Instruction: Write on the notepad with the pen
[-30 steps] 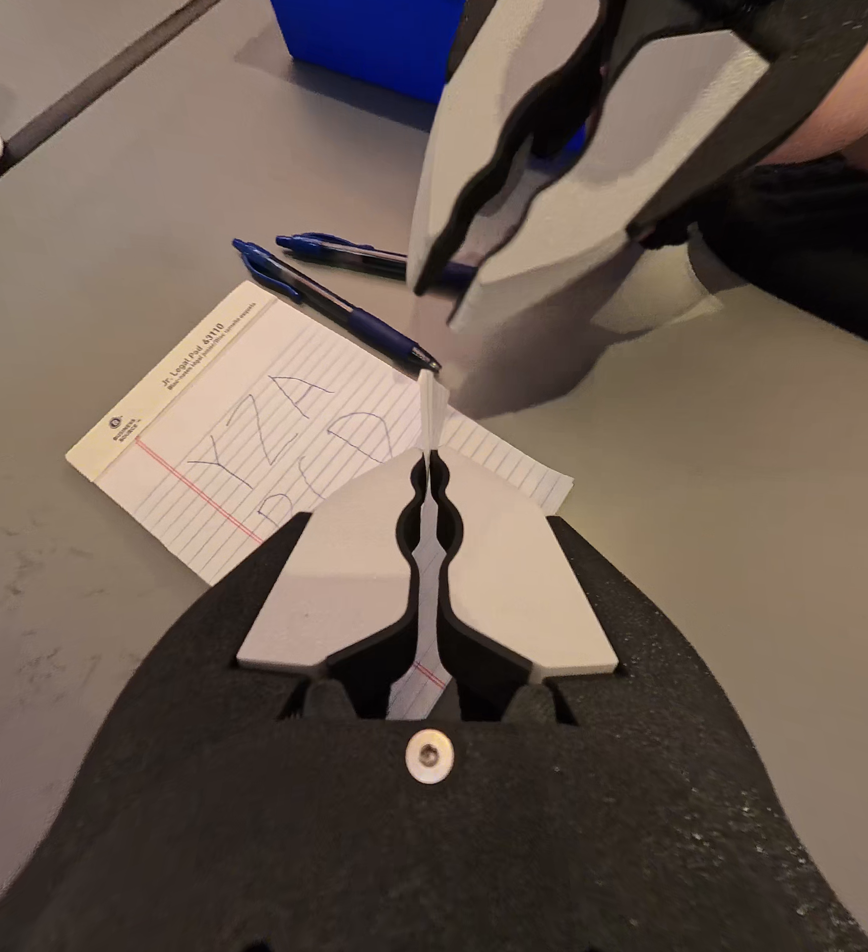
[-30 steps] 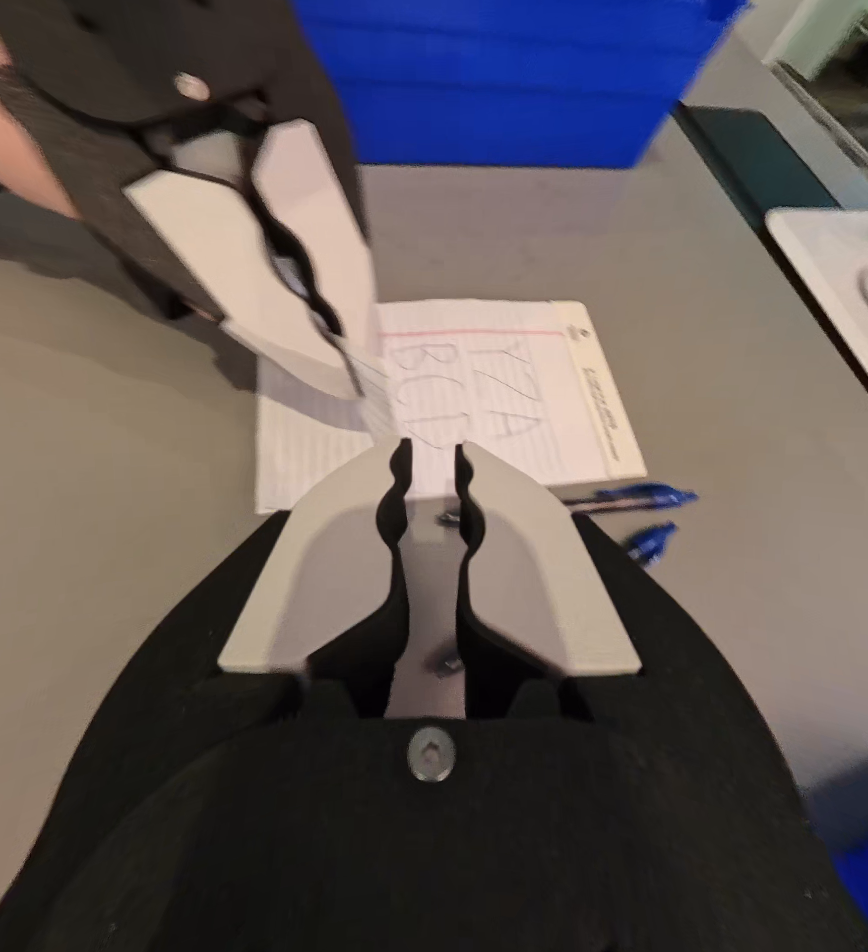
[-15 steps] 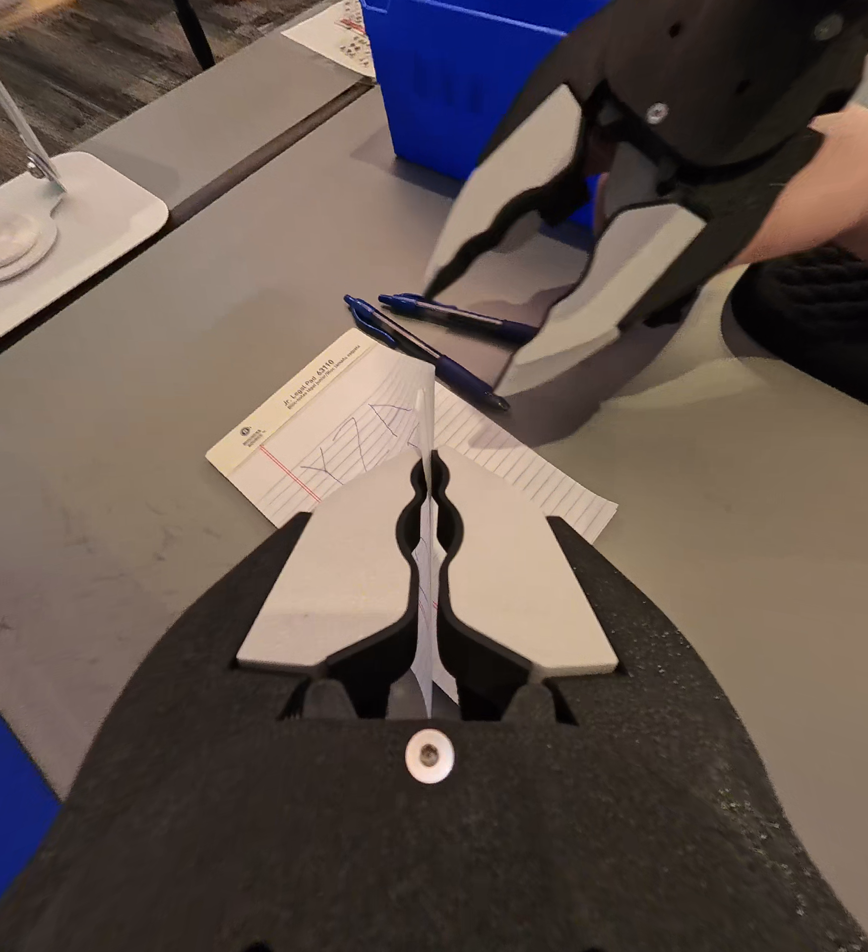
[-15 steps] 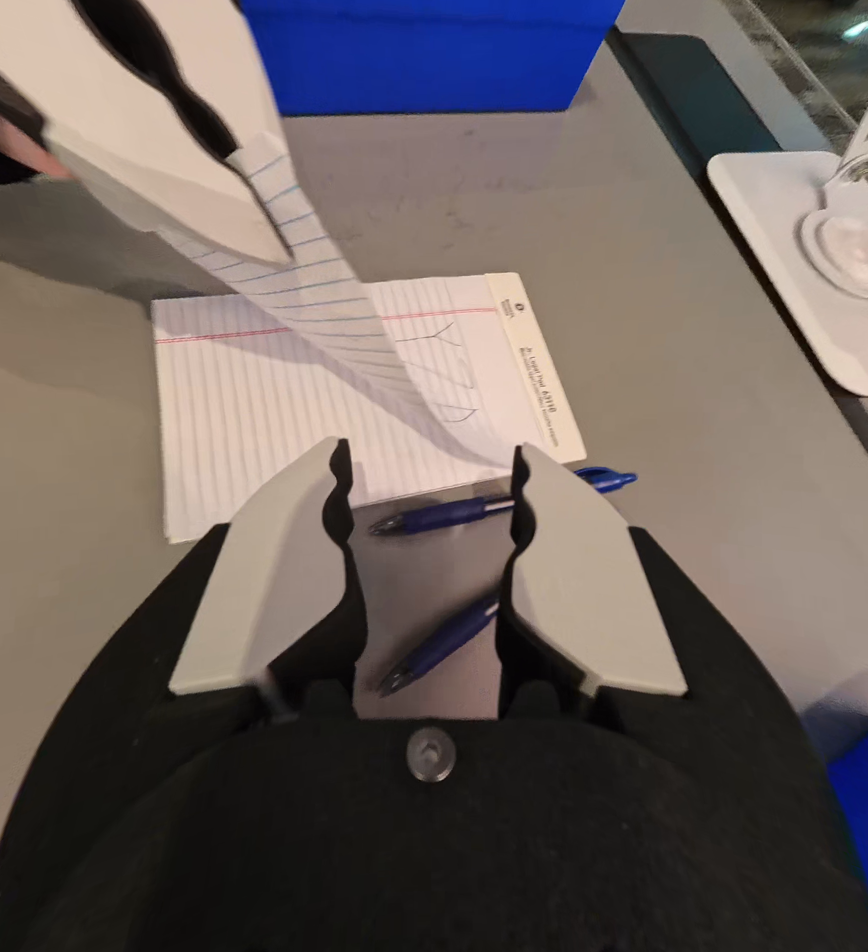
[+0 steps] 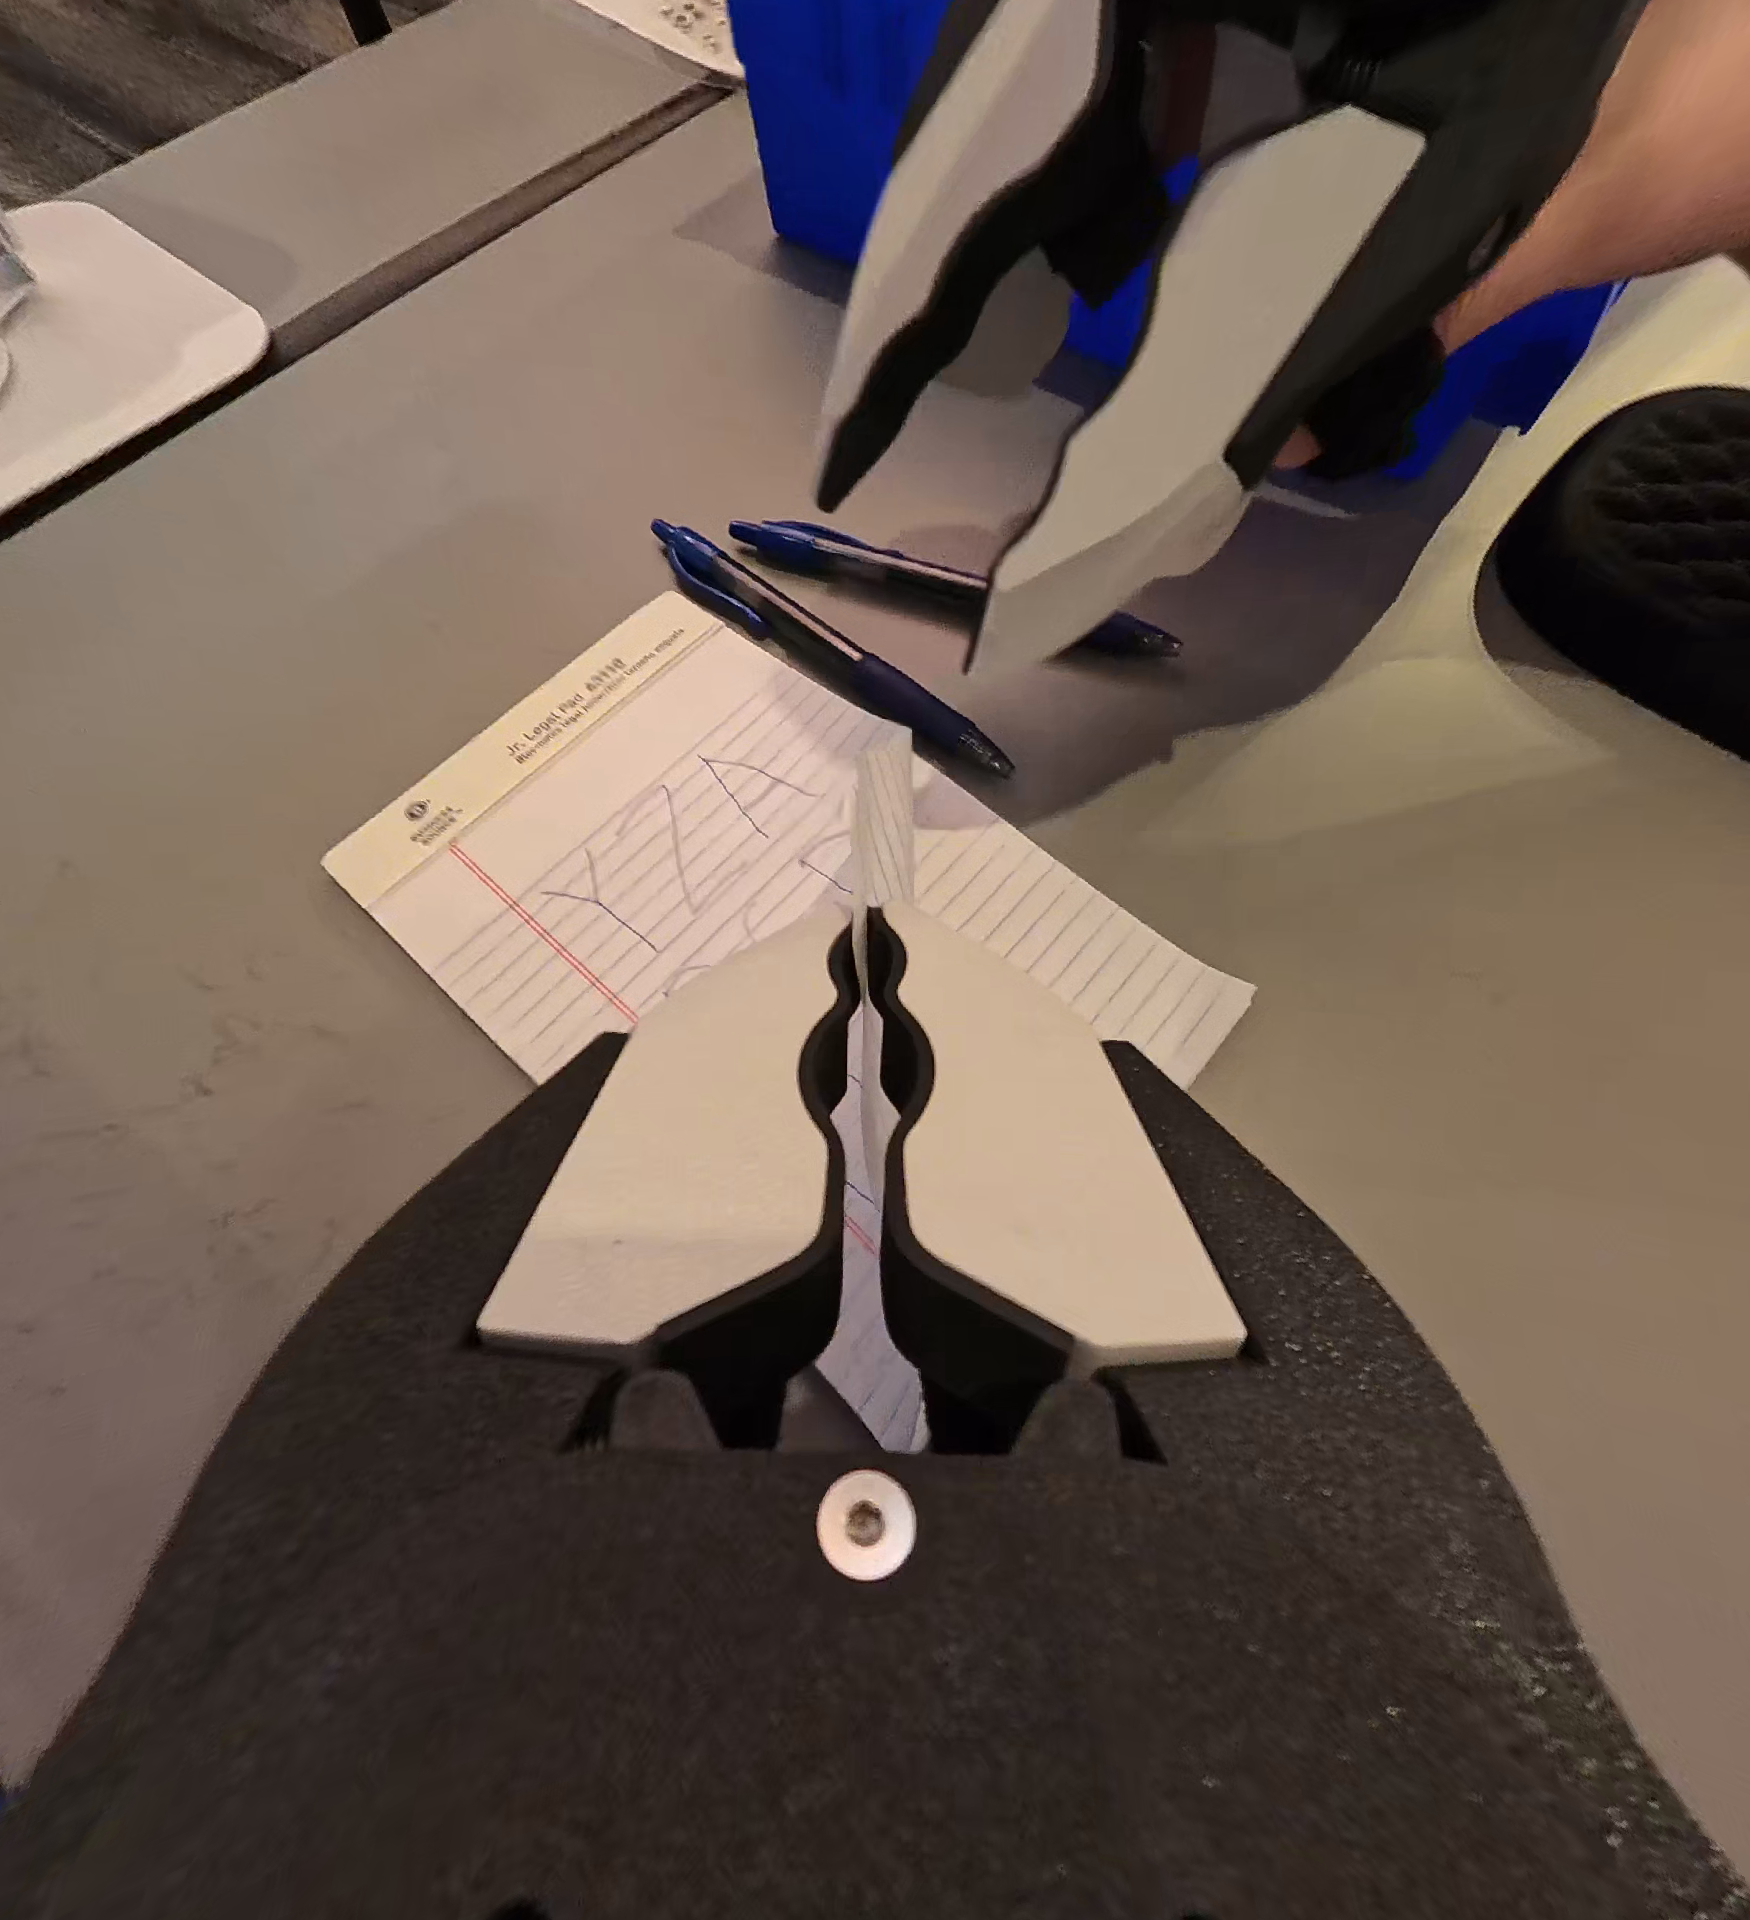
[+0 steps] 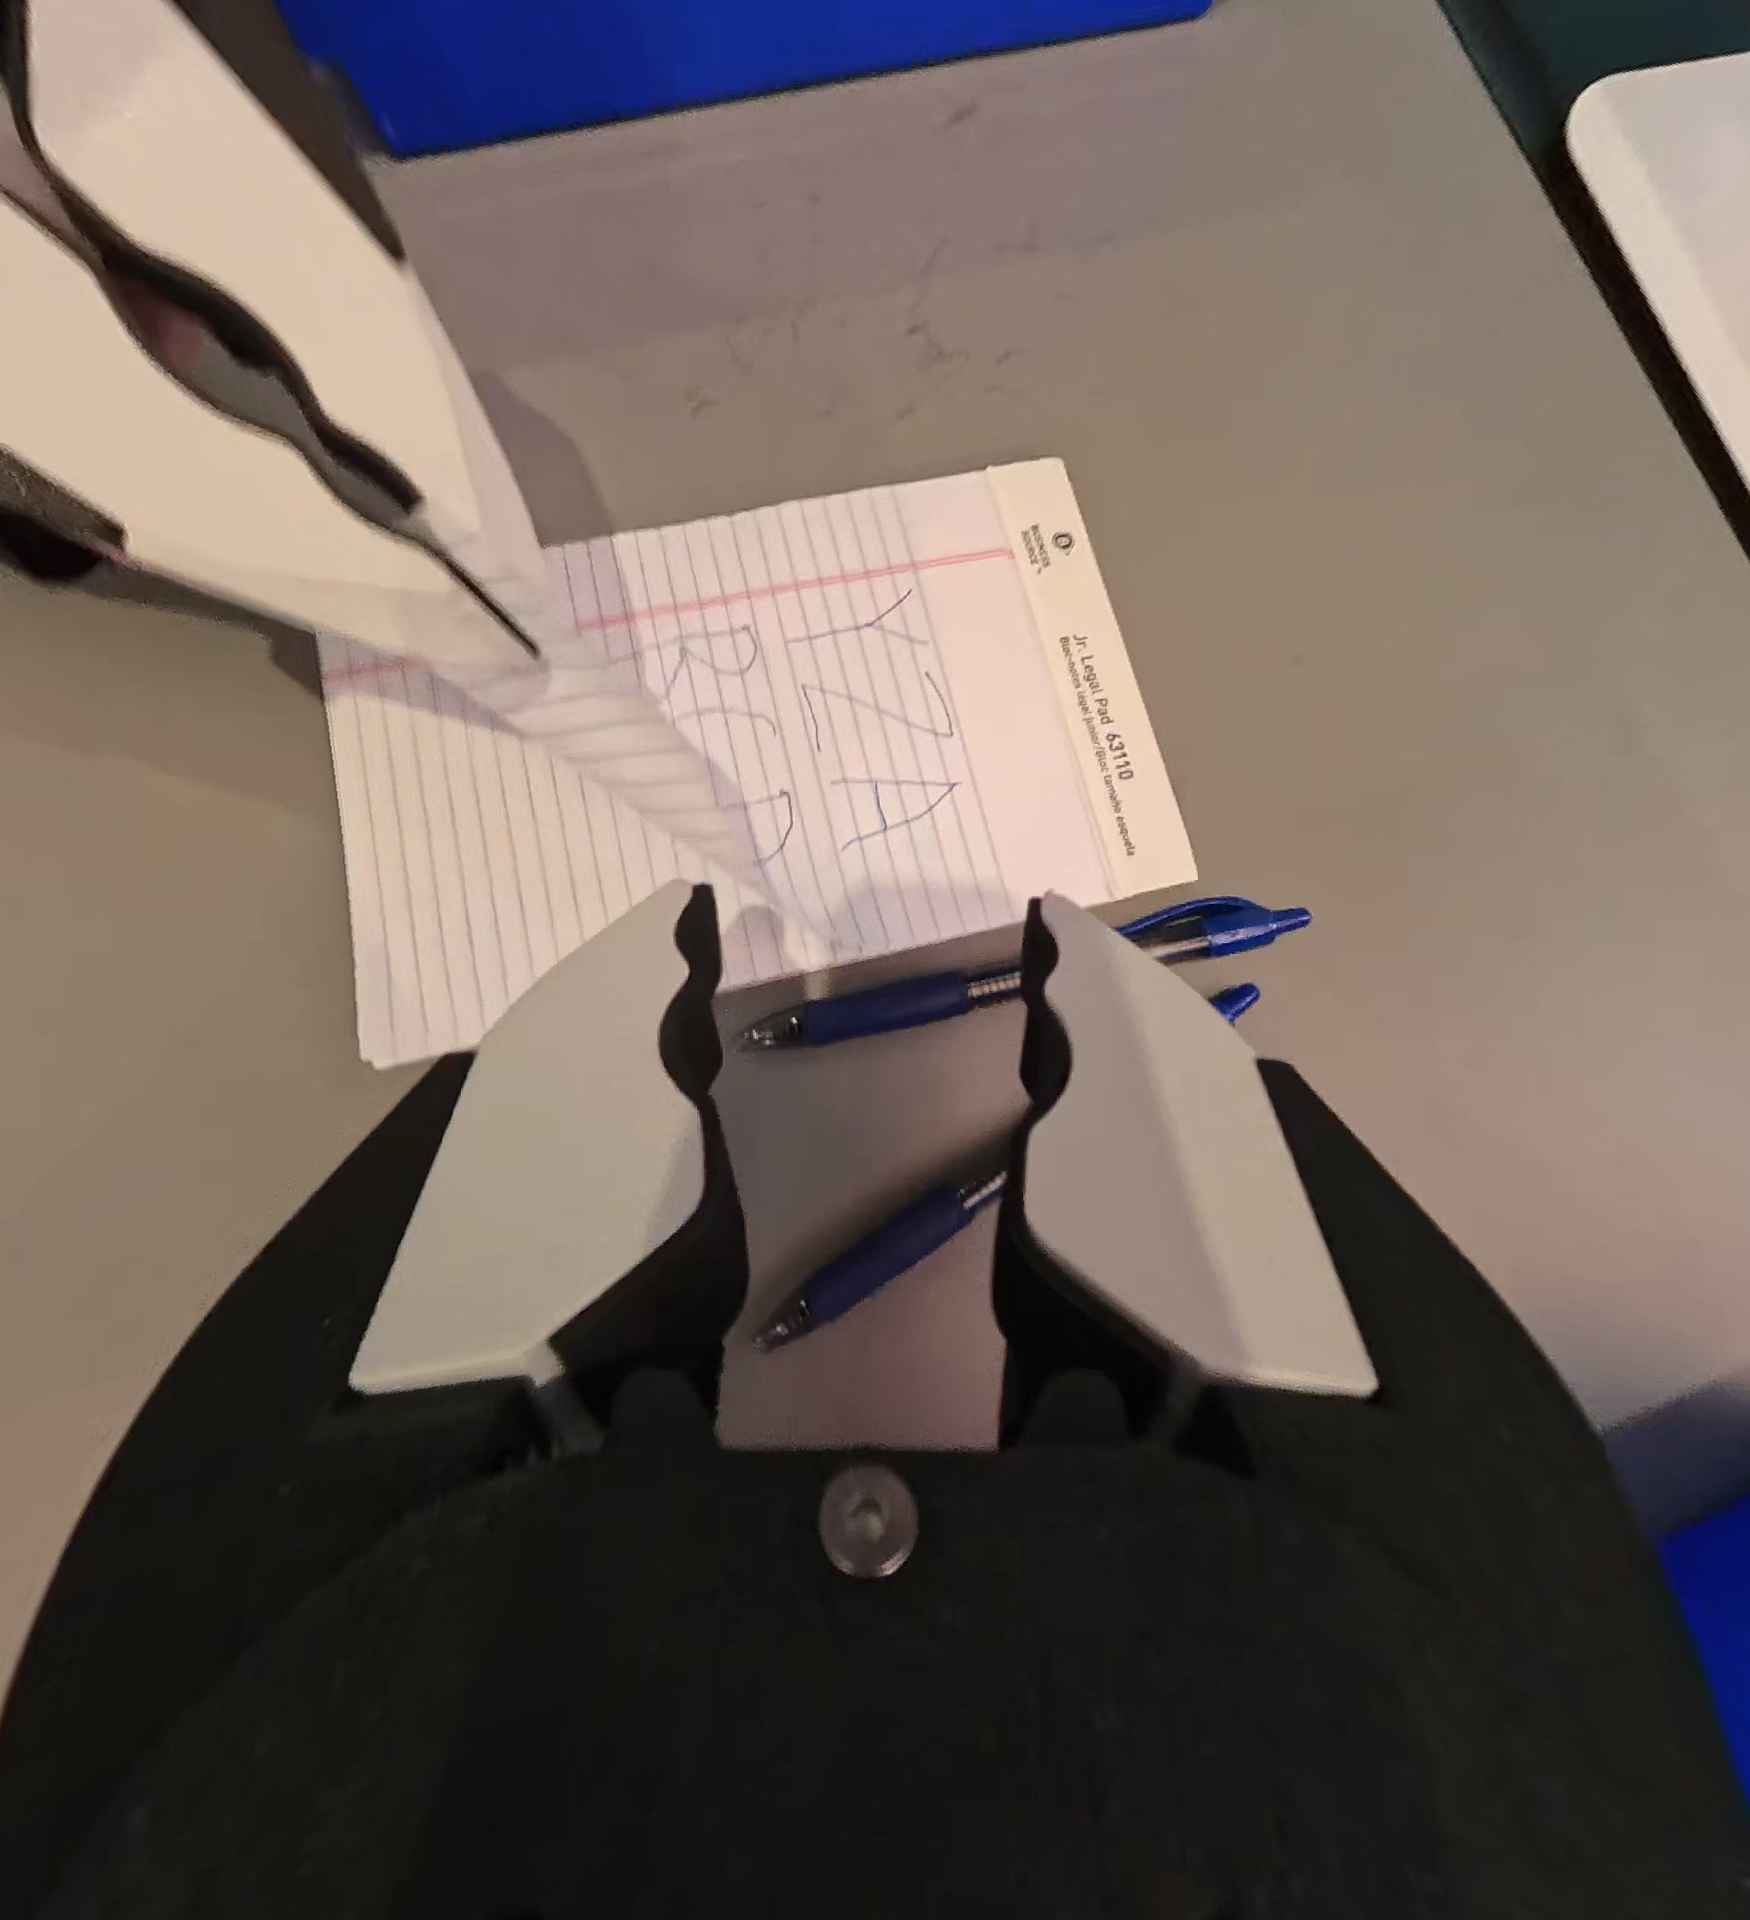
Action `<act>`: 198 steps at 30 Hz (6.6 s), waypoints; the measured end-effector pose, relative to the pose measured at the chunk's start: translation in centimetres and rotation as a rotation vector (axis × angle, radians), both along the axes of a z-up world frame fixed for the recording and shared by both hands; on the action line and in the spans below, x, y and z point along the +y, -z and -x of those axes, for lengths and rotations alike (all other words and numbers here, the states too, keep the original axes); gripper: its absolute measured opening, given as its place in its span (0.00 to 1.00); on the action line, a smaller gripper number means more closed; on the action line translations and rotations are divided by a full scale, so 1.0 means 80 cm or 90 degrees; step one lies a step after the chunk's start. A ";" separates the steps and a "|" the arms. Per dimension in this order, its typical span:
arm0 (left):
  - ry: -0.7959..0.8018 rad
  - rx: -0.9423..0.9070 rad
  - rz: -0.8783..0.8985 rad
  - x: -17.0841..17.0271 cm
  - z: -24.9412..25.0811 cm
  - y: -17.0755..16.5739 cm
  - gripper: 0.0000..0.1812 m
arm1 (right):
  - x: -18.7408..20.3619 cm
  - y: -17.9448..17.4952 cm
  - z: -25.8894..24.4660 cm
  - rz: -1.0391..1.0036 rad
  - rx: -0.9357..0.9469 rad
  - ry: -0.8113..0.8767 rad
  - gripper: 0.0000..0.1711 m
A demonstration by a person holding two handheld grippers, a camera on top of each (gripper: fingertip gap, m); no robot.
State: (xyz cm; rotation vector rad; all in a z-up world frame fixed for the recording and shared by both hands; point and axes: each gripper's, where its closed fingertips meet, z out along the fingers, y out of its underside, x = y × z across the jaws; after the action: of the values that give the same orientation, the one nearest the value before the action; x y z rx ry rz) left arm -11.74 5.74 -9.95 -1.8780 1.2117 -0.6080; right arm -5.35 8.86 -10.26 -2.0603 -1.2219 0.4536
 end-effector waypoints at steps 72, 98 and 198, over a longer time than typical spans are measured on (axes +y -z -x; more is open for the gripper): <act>-0.034 -0.018 -0.064 0.042 0.027 -0.053 0.00 | 0.089 0.059 -0.004 0.169 -0.044 0.082 0.00; -0.019 -0.021 -0.035 0.033 0.034 -0.048 0.00 | 0.088 0.060 -0.004 0.204 -0.012 0.060 0.00; -0.213 -0.077 -0.097 0.073 0.179 -0.137 0.00 | 0.094 0.061 -0.011 0.183 -0.008 0.054 0.00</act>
State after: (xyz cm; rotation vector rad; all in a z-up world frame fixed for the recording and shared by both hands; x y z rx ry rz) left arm -26.09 11.60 1.02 -1.8326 0.8171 -0.4257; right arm -4.50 16.40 -15.14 -2.3499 -1.1243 0.6070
